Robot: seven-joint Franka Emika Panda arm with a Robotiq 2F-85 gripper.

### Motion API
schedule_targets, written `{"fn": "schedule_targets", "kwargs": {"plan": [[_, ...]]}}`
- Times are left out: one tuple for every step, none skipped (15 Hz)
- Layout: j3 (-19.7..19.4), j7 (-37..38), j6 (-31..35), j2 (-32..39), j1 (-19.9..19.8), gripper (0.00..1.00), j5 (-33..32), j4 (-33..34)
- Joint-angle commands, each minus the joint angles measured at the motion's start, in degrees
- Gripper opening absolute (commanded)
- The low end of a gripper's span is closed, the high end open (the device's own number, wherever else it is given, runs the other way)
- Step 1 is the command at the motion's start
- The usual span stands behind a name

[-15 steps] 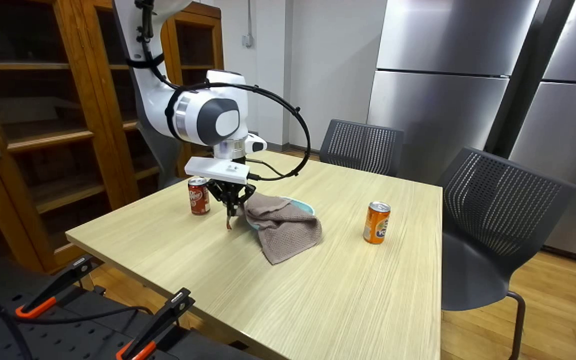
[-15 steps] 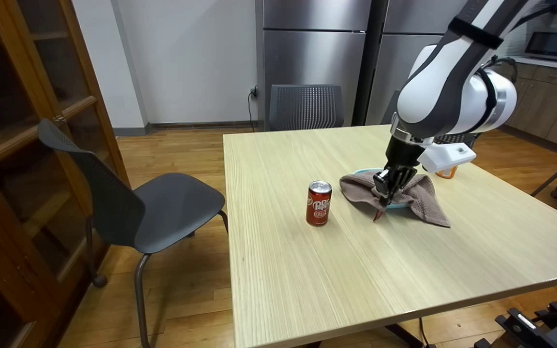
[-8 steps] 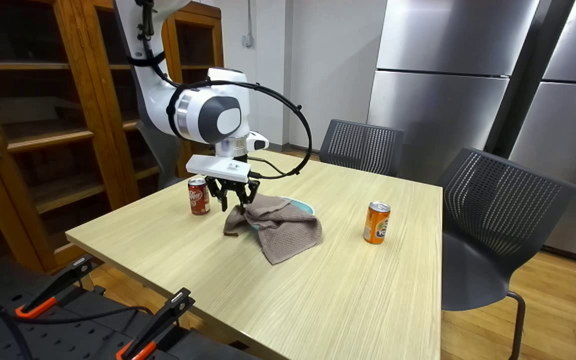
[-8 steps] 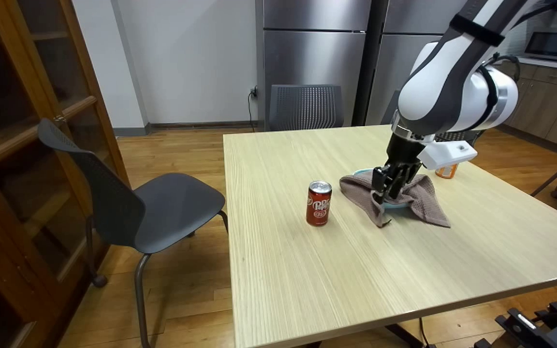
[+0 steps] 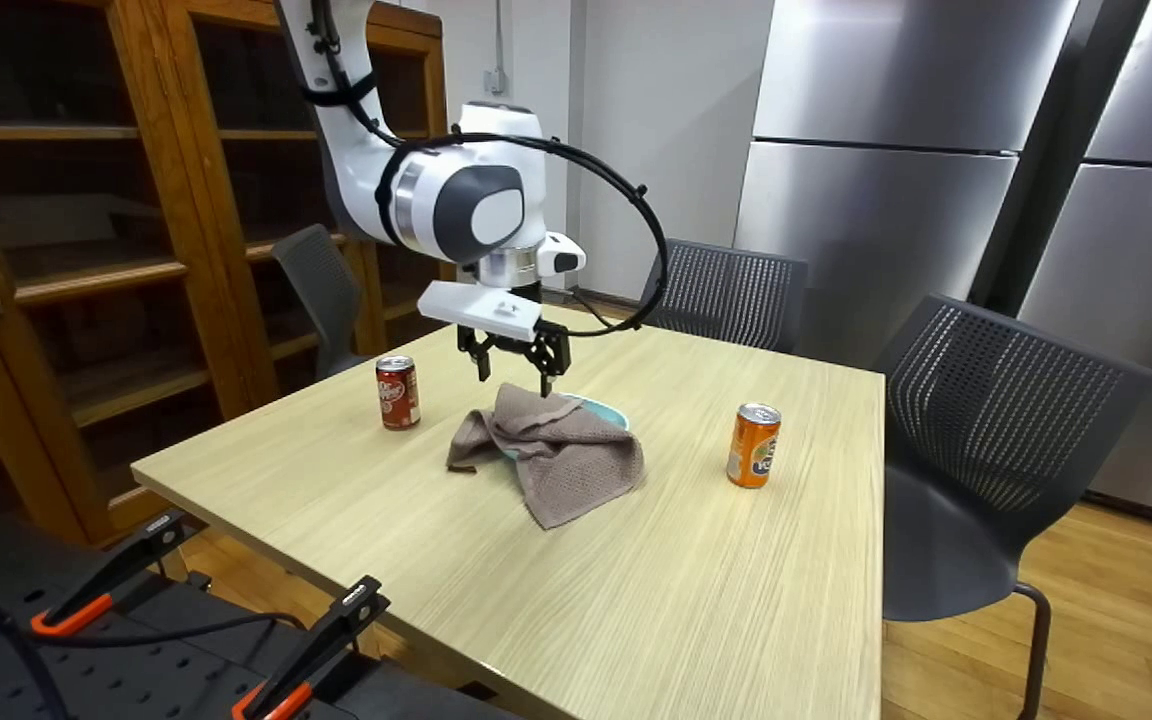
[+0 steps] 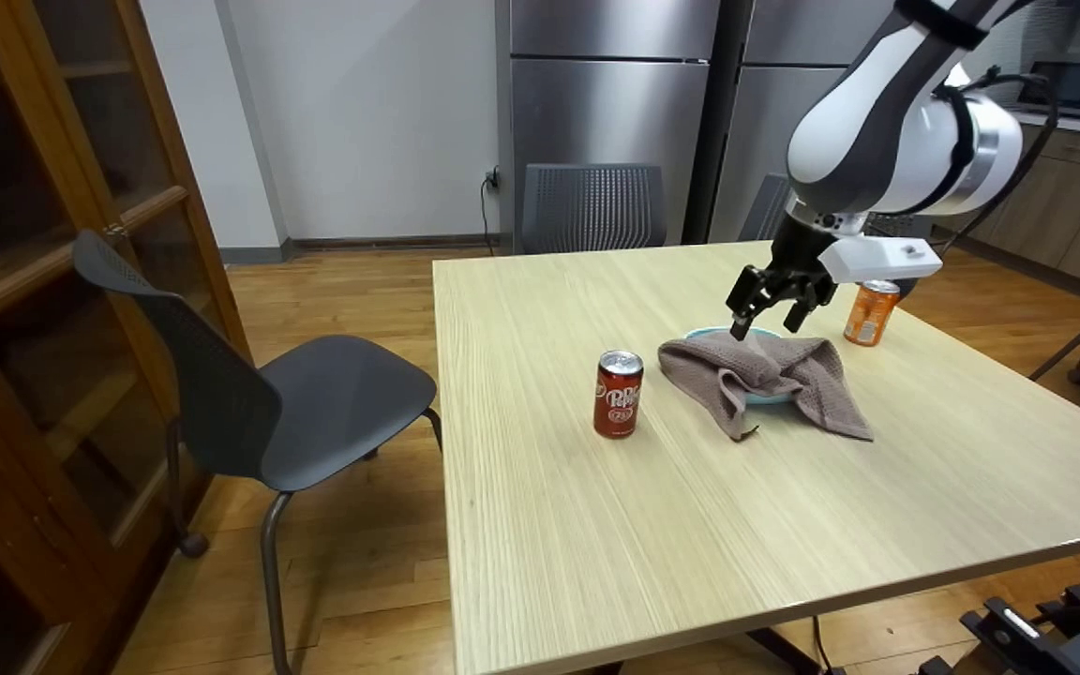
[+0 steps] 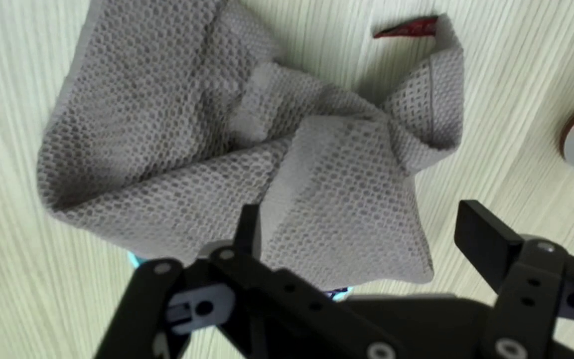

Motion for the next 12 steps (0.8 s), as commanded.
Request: {"fn": "schedule_targets", "kwargs": {"plan": [[0.69, 0.12, -0.33, 0.98, -1.85, 1.0, 0.64, 3.97], [0.74, -0.23, -0.57, 1.41, -2.1, 1.0, 0.43, 5.14], [0.36, -0.32, -0.61, 2.23, -1.94, 1.0, -0.03, 6.68], [0.44, -0.59, -1.17, 3.03, -2.18, 1.0, -0.12, 8.27], [0.84, -1.18, -2.17, 4.01, -2.72, 1.0, -0.11, 10.13], [1.09, -1.62, -3.02, 5.16, -3.15, 1.0, -0.06, 12.12], [1.93, -2.58, -4.03, 6.6, -4.11, 1.0, 0.17, 14.33], [2.47, -3.48, -5.16, 8.11, -4.8, 1.0, 0.25, 16.64], [3.13, -4.64, -6.52, 9.47, -5.59, 1.0, 0.35, 18.73], [4.14, -6.21, -8.26, 10.91, -6.73, 1.0, 0.56, 20.95], [5.2, -7.81, -10.48, 12.35, -7.95, 1.0, 1.0, 23.26], [6.41, -9.63, -12.85, 13.8, -9.3, 1.0, 1.54, 25.46]]}}
